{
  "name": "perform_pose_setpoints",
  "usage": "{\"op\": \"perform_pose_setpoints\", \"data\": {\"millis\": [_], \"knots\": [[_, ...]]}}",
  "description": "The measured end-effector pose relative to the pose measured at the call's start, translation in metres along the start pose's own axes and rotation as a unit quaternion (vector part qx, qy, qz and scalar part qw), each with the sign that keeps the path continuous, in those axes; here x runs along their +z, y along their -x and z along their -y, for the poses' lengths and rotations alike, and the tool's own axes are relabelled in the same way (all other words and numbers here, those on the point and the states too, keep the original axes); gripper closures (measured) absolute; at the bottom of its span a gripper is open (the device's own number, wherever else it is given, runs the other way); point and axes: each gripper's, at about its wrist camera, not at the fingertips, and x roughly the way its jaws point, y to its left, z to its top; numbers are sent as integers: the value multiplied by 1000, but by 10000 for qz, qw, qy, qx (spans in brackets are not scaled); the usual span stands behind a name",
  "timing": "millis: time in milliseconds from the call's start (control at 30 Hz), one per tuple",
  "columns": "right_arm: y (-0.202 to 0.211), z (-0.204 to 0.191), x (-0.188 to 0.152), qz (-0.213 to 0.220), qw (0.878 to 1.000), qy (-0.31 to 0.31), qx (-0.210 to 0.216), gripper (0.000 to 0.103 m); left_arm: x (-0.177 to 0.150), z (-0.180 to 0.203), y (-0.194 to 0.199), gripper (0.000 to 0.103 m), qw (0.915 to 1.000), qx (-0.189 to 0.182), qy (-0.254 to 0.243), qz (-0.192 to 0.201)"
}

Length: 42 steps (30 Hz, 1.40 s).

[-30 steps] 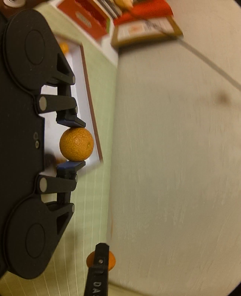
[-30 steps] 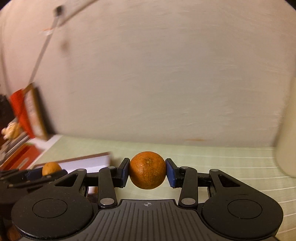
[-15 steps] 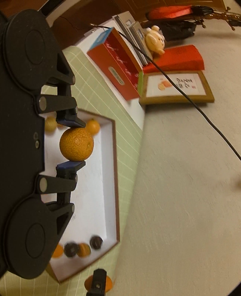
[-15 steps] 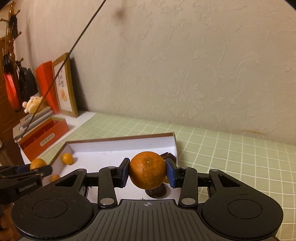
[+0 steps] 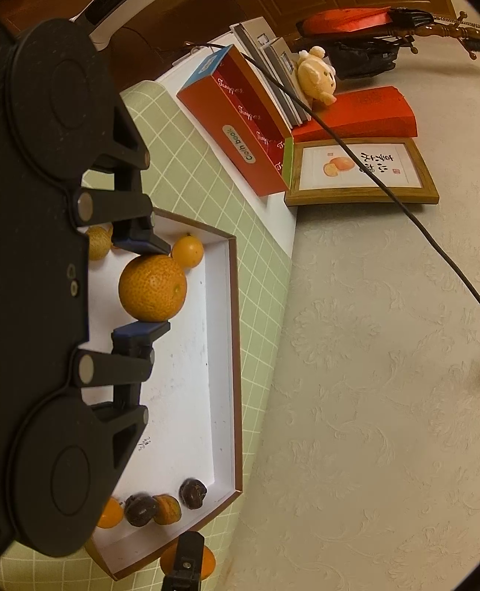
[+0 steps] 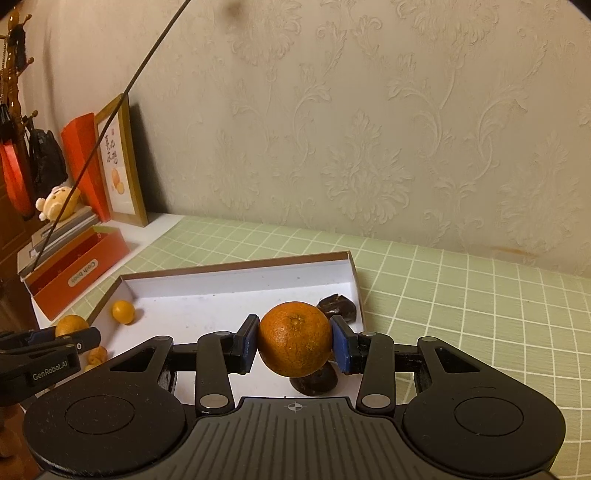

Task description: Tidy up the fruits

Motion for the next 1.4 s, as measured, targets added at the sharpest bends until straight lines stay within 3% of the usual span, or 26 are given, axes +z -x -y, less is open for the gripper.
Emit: {"op": "perform_pose_setpoints", "data": {"millis": [800, 833, 867, 900, 967, 1033, 1400], "knots": [[-22, -10, 3, -167, 9998, -31, 83, 61, 3, -1, -13, 72, 9999, 79, 68, -127], [-24, -12, 4, -192, 9998, 4, 61, 60, 3, 0, -13, 52, 9999, 133, 56, -82], [-24, -13, 5, -225, 9997, 19, 1, 40, 5, 1, -11, 14, 9996, 261, 57, -55], [-23, -15, 6, -192, 9998, 10, -53, 0, 7, 1, -9, 7, 9992, 384, 101, 11], [-14, -17, 7, 231, 9997, 73, -76, 0, 10, 0, -2, 6, 9987, 422, 102, 266], [-11, -19, 11, 394, 9991, 160, -33, 0, 13, 0, -2, 6, 9991, 310, 54, 289], [-17, -4, 11, 471, 9988, -146, 41, 0, 14, -2, -5, 6, 9987, 440, 38, 250]]}}
